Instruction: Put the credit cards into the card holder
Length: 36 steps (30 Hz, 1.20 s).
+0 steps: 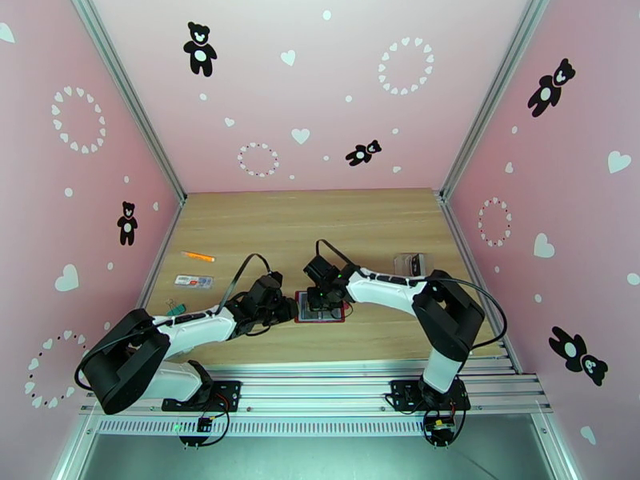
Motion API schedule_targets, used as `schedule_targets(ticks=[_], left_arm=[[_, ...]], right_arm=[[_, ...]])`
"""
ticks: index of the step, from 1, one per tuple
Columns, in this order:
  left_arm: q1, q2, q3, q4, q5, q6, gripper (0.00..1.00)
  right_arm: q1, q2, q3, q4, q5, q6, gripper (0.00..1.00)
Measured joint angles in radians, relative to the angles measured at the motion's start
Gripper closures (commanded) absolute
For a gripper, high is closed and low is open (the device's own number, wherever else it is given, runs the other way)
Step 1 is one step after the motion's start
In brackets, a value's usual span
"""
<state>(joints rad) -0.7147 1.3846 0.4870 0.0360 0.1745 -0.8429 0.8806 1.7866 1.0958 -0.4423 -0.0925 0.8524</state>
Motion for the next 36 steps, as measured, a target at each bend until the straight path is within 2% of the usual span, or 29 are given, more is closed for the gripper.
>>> schedule_targets(ticks=[8, 36], left_arm=[[0.0, 0.0, 0.0, 0.0, 0.0, 0.0, 0.71], [0.0, 0.0, 0.0, -0.003, 0.0, 0.0, 0.69]], right_arm=[[0.0, 0.016, 0.012, -0.036, 0.04, -0.011, 0.83], [0.0, 0.05, 0.039, -0.056, 0.048, -0.033, 0.88]])
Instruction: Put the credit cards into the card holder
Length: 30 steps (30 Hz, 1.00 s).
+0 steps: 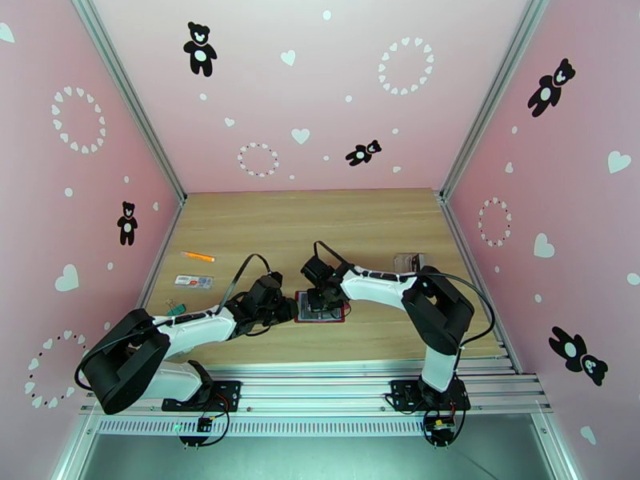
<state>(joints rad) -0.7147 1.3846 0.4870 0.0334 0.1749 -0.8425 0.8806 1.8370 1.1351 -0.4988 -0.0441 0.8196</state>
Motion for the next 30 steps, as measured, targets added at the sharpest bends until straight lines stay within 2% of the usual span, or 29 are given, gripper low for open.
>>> schedule_targets(ticks=[23, 30], left_arm=[[0.0, 0.0, 0.0, 0.0, 0.0, 0.0, 0.69], [0.0, -0.002, 0.0, 0.0, 0.0, 0.0, 0.63]], right_arm=[[0.0, 0.005, 0.0, 0.005, -0.008, 0.0, 0.95], [0.0, 0.013, 0.003, 0.005, -0.006, 0.001, 0.95]])
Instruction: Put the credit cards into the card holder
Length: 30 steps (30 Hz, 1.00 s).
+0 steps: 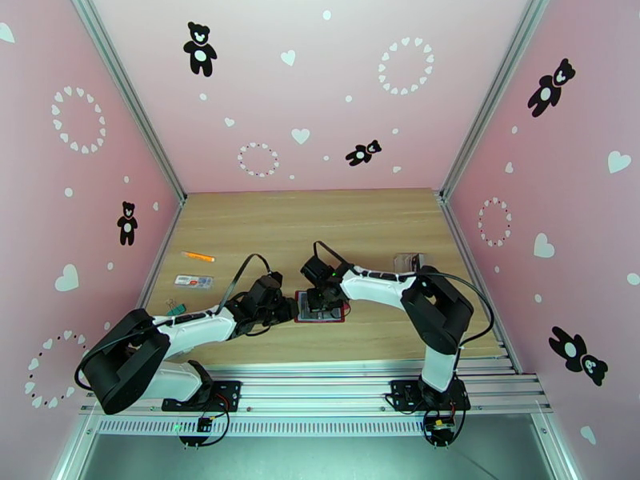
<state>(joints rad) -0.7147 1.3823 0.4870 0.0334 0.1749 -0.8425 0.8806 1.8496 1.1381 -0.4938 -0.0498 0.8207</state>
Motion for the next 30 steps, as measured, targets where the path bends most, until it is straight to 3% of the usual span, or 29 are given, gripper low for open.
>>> schedule_targets(ticks=[12, 30], left_arm=[[0.0, 0.007, 0.019, 0.015, 0.039, 0.0, 0.61], [-0.001, 0.101, 0.046, 0.065, 0.08, 0.0, 0.64]], right_arm=[[0.001, 0.005, 0.002, -0.001, 0.003, 0.0, 0.96], [0.001, 0.005, 0.002, -0.001, 0.002, -0.001, 0.96]])
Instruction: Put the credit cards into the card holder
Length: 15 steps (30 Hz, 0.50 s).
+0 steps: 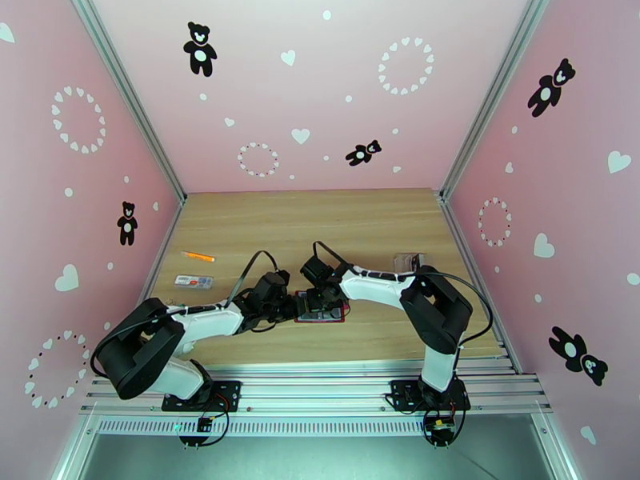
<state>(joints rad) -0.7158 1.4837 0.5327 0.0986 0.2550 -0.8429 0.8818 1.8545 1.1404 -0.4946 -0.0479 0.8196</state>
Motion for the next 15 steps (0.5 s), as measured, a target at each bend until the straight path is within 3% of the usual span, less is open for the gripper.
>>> schedule_targets(ticks=[15], left_arm=[[-0.004, 0.022, 0.014, 0.016, 0.003, 0.0, 0.65]], right_arm=[[0.0, 0.0, 0.0, 0.0, 0.0, 0.0, 0.97]])
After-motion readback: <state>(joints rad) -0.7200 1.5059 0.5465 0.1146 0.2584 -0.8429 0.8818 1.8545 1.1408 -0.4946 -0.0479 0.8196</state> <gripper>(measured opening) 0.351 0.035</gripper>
